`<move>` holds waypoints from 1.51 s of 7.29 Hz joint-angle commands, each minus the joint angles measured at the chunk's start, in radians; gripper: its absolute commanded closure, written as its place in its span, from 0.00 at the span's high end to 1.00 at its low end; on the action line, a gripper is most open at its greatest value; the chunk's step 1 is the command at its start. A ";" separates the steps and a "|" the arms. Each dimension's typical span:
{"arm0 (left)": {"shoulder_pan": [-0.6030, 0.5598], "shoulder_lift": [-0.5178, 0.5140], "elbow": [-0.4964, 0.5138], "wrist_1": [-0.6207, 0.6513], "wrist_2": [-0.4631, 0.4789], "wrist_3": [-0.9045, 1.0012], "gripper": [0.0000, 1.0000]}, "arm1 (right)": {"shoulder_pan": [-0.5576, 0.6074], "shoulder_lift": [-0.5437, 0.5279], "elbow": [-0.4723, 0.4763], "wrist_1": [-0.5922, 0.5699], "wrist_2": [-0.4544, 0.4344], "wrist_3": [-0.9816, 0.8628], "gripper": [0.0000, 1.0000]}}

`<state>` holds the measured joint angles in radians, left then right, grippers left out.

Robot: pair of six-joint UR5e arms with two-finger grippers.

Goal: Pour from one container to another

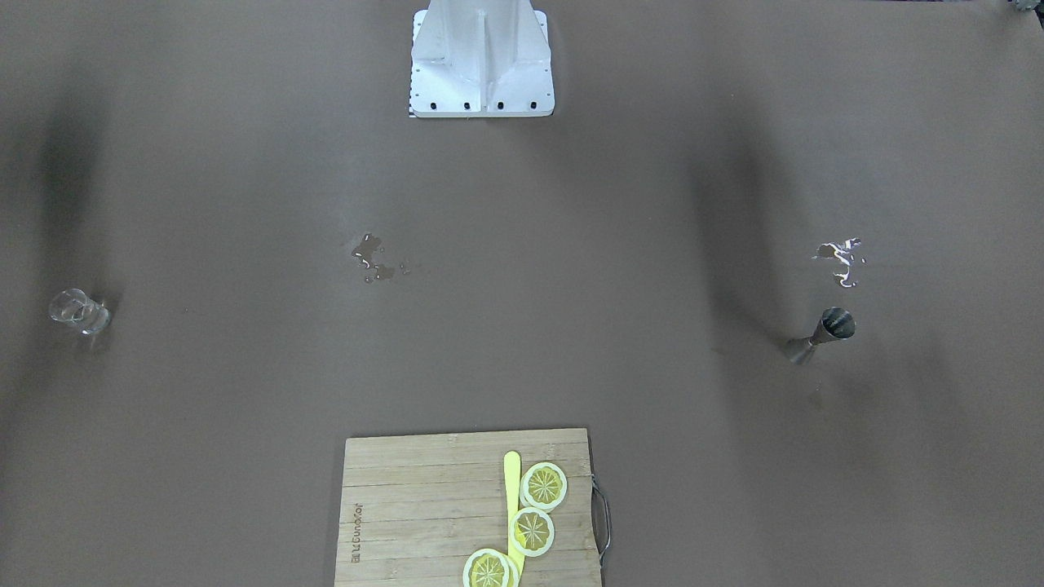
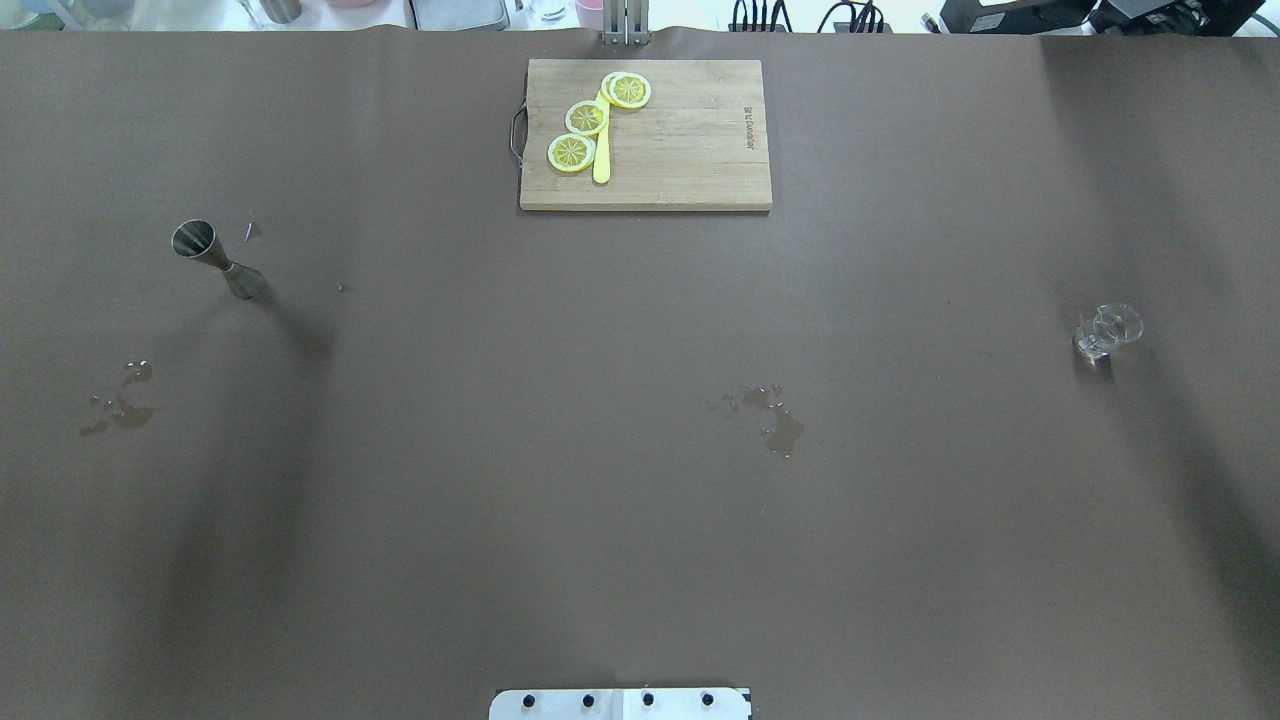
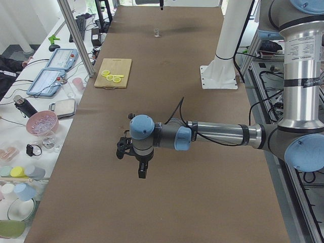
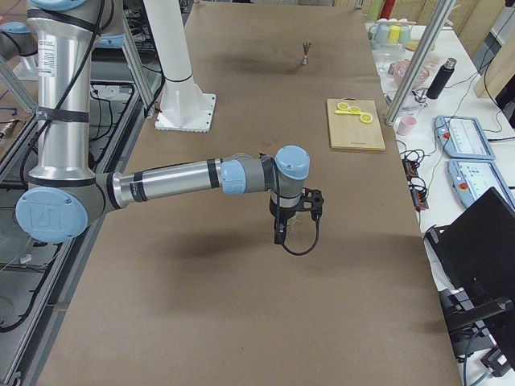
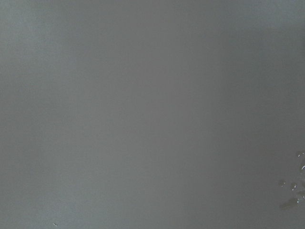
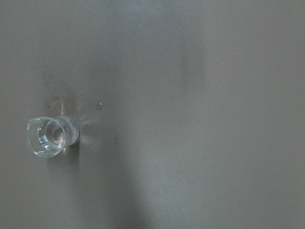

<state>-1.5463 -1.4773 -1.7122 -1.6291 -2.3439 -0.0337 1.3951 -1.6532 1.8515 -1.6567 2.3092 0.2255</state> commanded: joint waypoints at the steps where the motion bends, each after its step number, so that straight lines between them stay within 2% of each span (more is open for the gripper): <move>1: 0.000 -0.005 -0.004 0.000 -0.006 -0.002 0.98 | 0.001 0.001 0.000 0.000 0.001 0.000 1.00; 11: 0.000 -0.031 -0.010 -0.003 -0.009 0.006 0.98 | -0.001 0.001 0.000 0.000 0.001 0.000 1.00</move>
<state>-1.5463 -1.5039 -1.7222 -1.6316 -2.3521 -0.0333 1.3944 -1.6521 1.8515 -1.6567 2.3102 0.2255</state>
